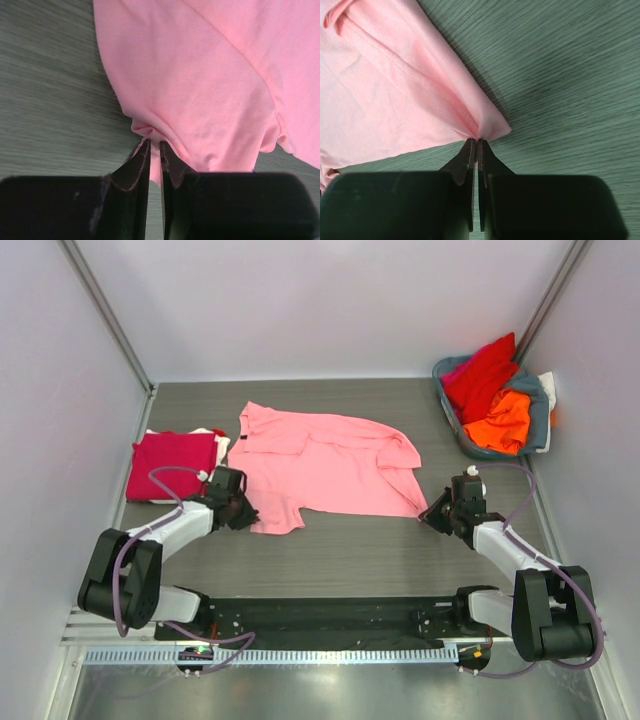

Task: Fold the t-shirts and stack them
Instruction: Flatten the tshirt out

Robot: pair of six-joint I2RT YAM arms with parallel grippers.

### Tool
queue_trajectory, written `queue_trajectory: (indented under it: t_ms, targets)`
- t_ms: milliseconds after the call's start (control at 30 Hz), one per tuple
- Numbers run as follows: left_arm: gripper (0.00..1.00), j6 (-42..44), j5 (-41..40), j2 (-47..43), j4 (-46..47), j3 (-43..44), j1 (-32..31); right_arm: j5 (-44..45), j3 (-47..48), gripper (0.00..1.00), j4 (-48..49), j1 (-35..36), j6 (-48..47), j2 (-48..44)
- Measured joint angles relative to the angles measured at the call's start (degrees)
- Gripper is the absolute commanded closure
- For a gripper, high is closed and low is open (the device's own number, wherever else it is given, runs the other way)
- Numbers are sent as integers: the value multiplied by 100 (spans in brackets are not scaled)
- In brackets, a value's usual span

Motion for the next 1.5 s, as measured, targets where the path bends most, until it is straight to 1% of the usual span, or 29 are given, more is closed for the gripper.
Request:
queue_trajectory:
  t_ms: [100, 233, 333, 400, 500, 633, 800, 1000, 1133, 1167, 1300, 1400, 1467, 1500]
  targets:
    - [86, -50, -2, -221, -11, -181, -2, 0, 4, 99, -7, -9, 0, 0]
    - [84, -164, -2, -807, -229, -568, -2, 2, 9, 99, -15, -9, 0, 2]
    - [79, -225, -7, -1158, -518, -704, -2, 2, 31, 99, -28, -9, 0, 33]
    - [73, -243, -9, -1370, -752, -728, -7, 0, 35, 99, -37, -9, 0, 55]
    - [70, -254, -26, -1635, -1010, -726, -11, 0, 35, 99, -46, -11, 2, 70]
    - [68, -249, -28, -1652, -1178, -721, -13, 0, 35, 99, -46, -11, 2, 70]
    - [60, -251, 24, -1508, -1215, -721, -39, -2, 35, 99, -46, -11, 2, 70]
    - [60, -262, 48, -1386, -1147, -669, -195, -2, 35, 99, -46, -11, 2, 70]
    - [65, -330, 48, -1224, -1075, -595, -313, 0, 35, 99, -50, -15, 2, 70]
    - [70, -345, 48, -1176, -1027, -579, -334, -2, 35, 99, -50, -15, 2, 68]
    - [76, -380, 48, -1075, -938, -568, -378, 0, 35, 99, -57, -20, 2, 70]
    - [82, -385, 42, -1029, -892, -566, -382, 0, 35, 99, -70, -20, 2, 70]
    - [96, -387, 35, -1001, -868, -562, -382, 0, 35, 99, -70, -20, 2, 68]
    - [100, -380, 22, -981, -861, -560, -385, 0, 35, 99, -72, -20, 2, 68]
